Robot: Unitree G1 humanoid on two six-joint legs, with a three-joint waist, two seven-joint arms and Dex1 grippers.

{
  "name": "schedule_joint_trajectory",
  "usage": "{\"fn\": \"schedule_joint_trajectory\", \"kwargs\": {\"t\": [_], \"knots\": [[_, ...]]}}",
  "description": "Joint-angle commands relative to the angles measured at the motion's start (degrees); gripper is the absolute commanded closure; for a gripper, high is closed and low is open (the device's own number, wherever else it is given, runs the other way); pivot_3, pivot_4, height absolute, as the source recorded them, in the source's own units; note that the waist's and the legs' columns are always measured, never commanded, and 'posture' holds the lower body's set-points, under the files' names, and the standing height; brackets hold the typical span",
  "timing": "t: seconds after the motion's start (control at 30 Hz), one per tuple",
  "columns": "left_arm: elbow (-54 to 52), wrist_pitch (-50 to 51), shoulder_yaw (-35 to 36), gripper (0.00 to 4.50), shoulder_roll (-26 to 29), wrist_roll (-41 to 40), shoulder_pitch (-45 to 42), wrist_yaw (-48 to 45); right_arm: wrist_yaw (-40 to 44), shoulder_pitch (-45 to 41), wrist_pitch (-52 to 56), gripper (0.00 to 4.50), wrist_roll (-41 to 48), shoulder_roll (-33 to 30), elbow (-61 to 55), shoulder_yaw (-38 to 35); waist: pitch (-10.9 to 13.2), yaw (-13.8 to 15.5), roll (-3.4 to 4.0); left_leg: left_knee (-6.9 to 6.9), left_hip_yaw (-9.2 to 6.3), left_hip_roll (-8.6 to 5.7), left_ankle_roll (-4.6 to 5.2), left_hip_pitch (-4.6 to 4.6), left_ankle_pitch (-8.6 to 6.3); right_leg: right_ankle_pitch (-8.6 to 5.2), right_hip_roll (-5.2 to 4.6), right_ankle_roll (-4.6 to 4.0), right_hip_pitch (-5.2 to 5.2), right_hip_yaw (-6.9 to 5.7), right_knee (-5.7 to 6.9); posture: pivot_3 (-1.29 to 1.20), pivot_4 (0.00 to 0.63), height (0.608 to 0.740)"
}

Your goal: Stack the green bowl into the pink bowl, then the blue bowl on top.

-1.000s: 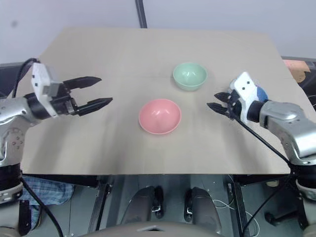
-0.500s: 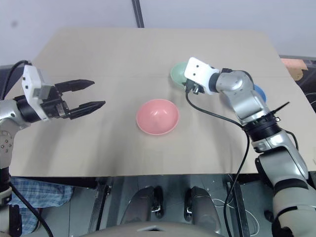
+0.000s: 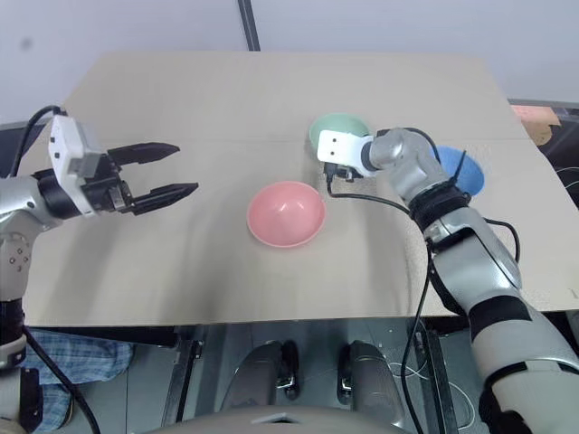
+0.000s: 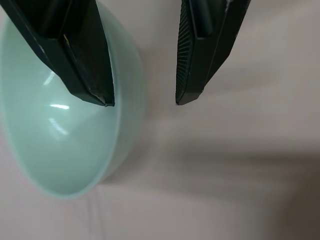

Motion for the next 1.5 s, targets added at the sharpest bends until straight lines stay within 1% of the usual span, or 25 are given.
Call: {"fn": "schedule_joint_trajectory", "kwargs": {"t": [0.03,0.07,0.13,0.17,0.33,0.4,0.47,0.57,0.7,0.9,0.97,1.1,1.13,1.17,1.23,1.27,1.4,1.5], "knots": [[-0.56,-0.74,0.34,0.54,0.47,-0.39,-0.96,-0.22,0.06,-3.63,-3.33,2.85,-1.47,1.42,3.67,-0.54,0.00,-0.04,0.00,0.00,0.00,0.00,0.00,0.00,0.00,0.00,0.00,0.00,0.00,0.00,0.00,0.00,0.150,0.740],[-0.53,-0.74,0.28,0.54,0.43,-0.39,-1.02,-0.21,0.12,-3.97,-3.92,3.17,-1.69,1.79,4.42,-0.66,0.00,-0.04,0.00,-0.01,0.00,0.00,0.00,0.00,0.00,0.00,0.00,0.00,-0.01,0.00,0.00,0.00,0.150,0.740],[-0.69,-0.64,0.19,0.54,0.43,-0.42,-1.11,-0.15,0.45,-4.40,-4.84,4.13,-2.12,2.39,5.34,-0.85,0.00,-0.06,0.00,-0.01,0.00,0.00,0.00,0.00,0.00,0.00,0.00,0.00,-0.01,0.01,0.00,0.00,0.150,0.740],[-0.80,-0.56,0.19,0.54,0.42,-0.49,-1.19,-0.11,0.44,-4.55,-5.02,4.46,-2.24,2.67,5.58,-1.06,0.01,-0.06,0.01,-0.01,0.00,0.00,0.00,0.00,0.00,0.00,0.00,0.00,-0.01,0.01,0.00,0.00,0.150,0.740],[-0.91,-0.45,-0.02,0.54,0.38,-0.61,-1.34,-0.23,2.05,-3.98,-6.12,4.46,-3.91,2.05,1.32,-0.78,0.01,-0.03,0.02,-0.02,0.01,0.00,0.00,-0.01,0.00,0.00,-0.01,0.00,-0.02,0.02,0.00,0.00,0.150,0.740],[-0.88,-0.49,-0.19,0.54,0.45,-0.48,-1.34,-0.29,3.30,-3.52,-5.40,4.46,-3.47,1.84,-2.30,-1.64,0.02,-0.03,0.03,-0.02,0.01,0.00,0.00,-0.02,0.00,0.00,-0.01,0.00,-0.03,0.02,0.01,0.00,0.150,0.740],[-0.82,-0.38,-0.31,0.54,0.44,-0.51,-1.52,-0.24,6.81,-2.09,-4.67,4.46,-0.91,1.26,-8.85,-3.19,0.02,-0.08,0.04,-0.03,0.01,0.00,-0.01,-0.03,0.00,0.00,0.00,0.00,-0.05,0.02,0.01,0.00,0.150,0.740],[-0.56,-0.23,-0.67,0.54,0.41,-0.60,-2.04,-0.24,12.76,0.48,-0.27,4.46,2.52,-0.34,-20.51,-4.78,0.02,0.01,0.04,-0.05,0.01,0.01,-0.01,-0.02,0.00,0.00,0.00,0.00,-0.05,0.03,0.01,0.00,0.150,0.740],[0.17,-0.48,-1.69,0.54,0.16,-0.34,-3.01,-0.40,18.46,3.36,8.80,4.46,4.06,-2.93,-35.85,-5.23,0.02,0.40,0.03,-0.04,-0.02,-0.01,-0.01,-0.07,0.00,0.00,-0.01,0.00,-0.05,0.00,-0.02,0.00,0.150,0.740],[2.16,-0.99,-3.58,0.54,-0.08,0.25,-5.22,-1.53,23.28,7.93,20.68,4.46,6.48,-3.82,-56.93,-3.28,0.02,0.32,0.03,-0.04,-0.02,0.00,-0.01,-0.04,0.00,-0.01,0.01,0.01,-0.06,0.00,0.01,0.00,0.150,0.740],[2.82,-1.20,-4.16,0.54,-0.13,0.38,-5.93,-1.99,24.82,9.77,23.70,4.46,6.95,-4.74,-61.86,-2.14,0.01,0.34,0.02,-0.03,-0.03,0.00,-0.01,-0.05,0.00,-0.01,0.02,0.01,-0.06,-0.01,0.00,0.00,0.150,0.740],[3.58,-1.68,-4.81,0.54,-0.61,0.84,-6.48,-2.43,25.77,11.52,26.80,4.46,7.30,-6.11,-66.05,-0.57,0.01,0.34,0.01,0.00,-0.02,-0.01,0.00,-0.05,0.00,-0.03,0.01,0.05,-0.05,-0.01,-0.01,0.00,0.150,0.740],[3.82,-1.77,-4.99,0.54,-0.83,0.92,-6.72,-2.45,25.76,11.74,27.01,3.54,7.23,-6.42,-66.49,-0.18,0.01,0.34,0.01,0.00,-0.02,-0.01,0.00,-0.04,0.00,-0.11,0.01,0.18,-0.05,-0.01,0.00,0.00,0.150,0.740],[3.96,-1.86,-5.14,0.54,-0.97,0.99,-6.86,-2.46,25.68,11.85,27.21,3.28,7.18,-6.61,-66.78,0.05,0.01,0.35,0.01,0.00,-0.02,-0.01,0.00,-0.05,0.00,-0.11,0.01,0.18,-0.05,-0.01,0.00,0.00,0.150,0.740],[4.25,-2.07,-5.45,0.54,-1.18,1.17,-7.06,-2.57,25.23,11.78,28.09,2.34,7.21,-6.69,-66.95,0.11,0.00,0.36,0.00,0.00,-0.03,-0.01,0.00,-0.04,0.00,-0.11,0.01,0.19,-0.05,-0.01,0.01,0.00,0.150,0.740],[4.27,-2.15,-5.55,0.54,-1.24,1.17,-7.02,-2.63,24.97,11.61,28.55,1.94,7.21,-6.77,-67.00,-0.03,0.00,0.35,0.00,0.00,-0.03,-0.01,0.00,-0.03,0.00,-0.11,0.02,0.19,-0.04,-0.01,0.01,0.00,0.150,0.740],[4.57,-2.38,-5.79,0.54,-1.40,1.31,-7.19,-2.82,24.74,10.86,29.24,1.94,7.75,-7.96,-66.96,-1.26,0.00,0.33,0.00,0.01,-0.02,-0.01,0.00,-0.04,0.00,-0.11,0.02,0.19,-0.05,0.00,0.01,0.00,0.150,0.740],[4.59,-2.46,-5.80,0.54,-1.47,1.40,-7.23,-2.88,24.15,11.14,30.19,1.94,8.34,-10.28,-67.21,-3.51,0.01,0.35,0.00,0.01,-0.02,-0.01,0.00,-0.05,0.00,-0.11,0.02,0.19,-0.05,-0.01,0.00,0.00,0.150,0.740]]}}
